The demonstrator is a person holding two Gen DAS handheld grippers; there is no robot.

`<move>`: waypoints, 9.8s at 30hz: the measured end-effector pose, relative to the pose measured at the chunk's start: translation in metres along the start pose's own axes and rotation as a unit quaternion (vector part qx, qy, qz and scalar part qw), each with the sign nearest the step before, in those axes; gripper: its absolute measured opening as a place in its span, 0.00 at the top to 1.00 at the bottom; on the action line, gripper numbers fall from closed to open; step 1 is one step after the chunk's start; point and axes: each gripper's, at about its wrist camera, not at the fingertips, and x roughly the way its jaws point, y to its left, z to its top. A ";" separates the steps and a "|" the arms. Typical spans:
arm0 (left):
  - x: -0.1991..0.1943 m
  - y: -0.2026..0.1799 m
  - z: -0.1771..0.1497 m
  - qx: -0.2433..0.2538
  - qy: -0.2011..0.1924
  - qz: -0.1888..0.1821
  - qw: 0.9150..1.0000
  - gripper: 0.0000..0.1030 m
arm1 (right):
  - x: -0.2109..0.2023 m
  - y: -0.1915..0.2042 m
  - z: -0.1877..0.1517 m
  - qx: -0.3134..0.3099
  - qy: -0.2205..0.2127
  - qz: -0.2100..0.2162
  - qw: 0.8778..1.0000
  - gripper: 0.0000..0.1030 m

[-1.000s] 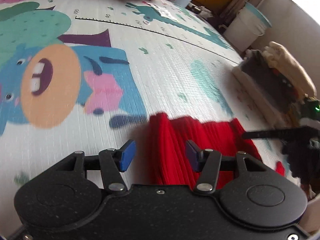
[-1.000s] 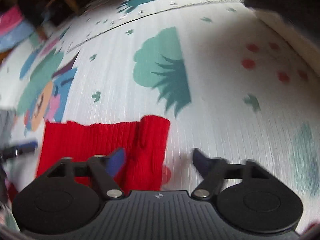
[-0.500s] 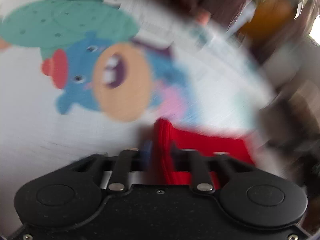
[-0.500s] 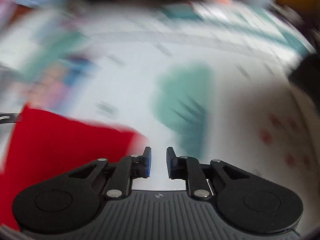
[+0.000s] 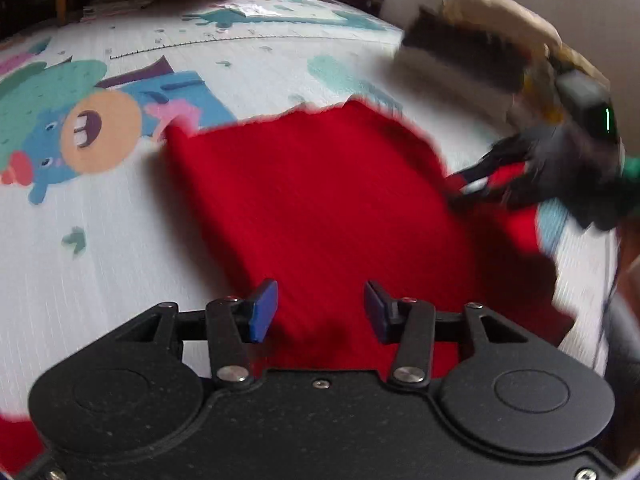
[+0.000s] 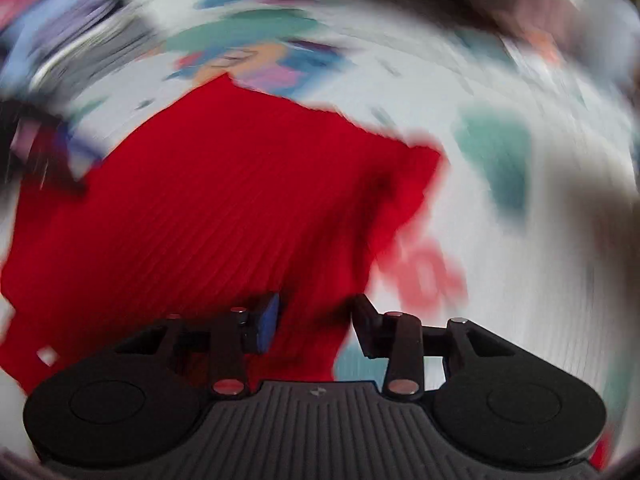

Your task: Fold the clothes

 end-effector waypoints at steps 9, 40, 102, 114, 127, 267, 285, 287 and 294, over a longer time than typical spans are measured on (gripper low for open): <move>-0.018 0.001 -0.037 -0.015 0.033 0.008 0.999 0.52 | -0.045 -0.033 -0.056 0.137 0.005 -0.011 0.990 0.51; 0.023 0.124 0.062 -0.255 -0.075 0.031 0.963 0.62 | 0.027 -0.104 0.051 0.160 -0.050 -0.030 0.985 0.49; -0.030 -0.046 -0.044 0.075 -0.042 0.106 0.991 0.45 | -0.035 0.147 -0.083 -0.144 -0.031 0.058 0.987 0.40; -0.039 0.047 -0.055 -0.051 -0.026 0.251 0.966 0.36 | -0.047 0.070 -0.088 -0.031 -0.058 -0.027 0.997 0.35; -0.047 0.093 -0.037 -0.130 -0.034 0.255 0.958 0.34 | -0.067 0.050 -0.108 0.056 -0.035 -0.009 0.998 0.49; 0.147 0.009 0.174 -0.152 -0.003 -0.058 0.987 0.94 | -0.061 0.112 -0.095 -0.098 -0.089 0.086 0.987 0.45; 0.173 -0.046 0.150 0.123 0.064 -0.001 0.990 0.68 | -0.063 0.117 -0.095 -0.108 -0.094 0.070 0.987 0.40; 0.167 -0.058 0.158 0.156 0.066 0.001 0.986 0.68 | -0.062 0.118 -0.095 -0.109 -0.091 0.070 0.987 0.39; 0.174 -0.135 0.152 0.200 0.179 -0.226 0.936 0.54 | -0.060 0.124 -0.098 -0.121 -0.091 0.071 0.986 0.29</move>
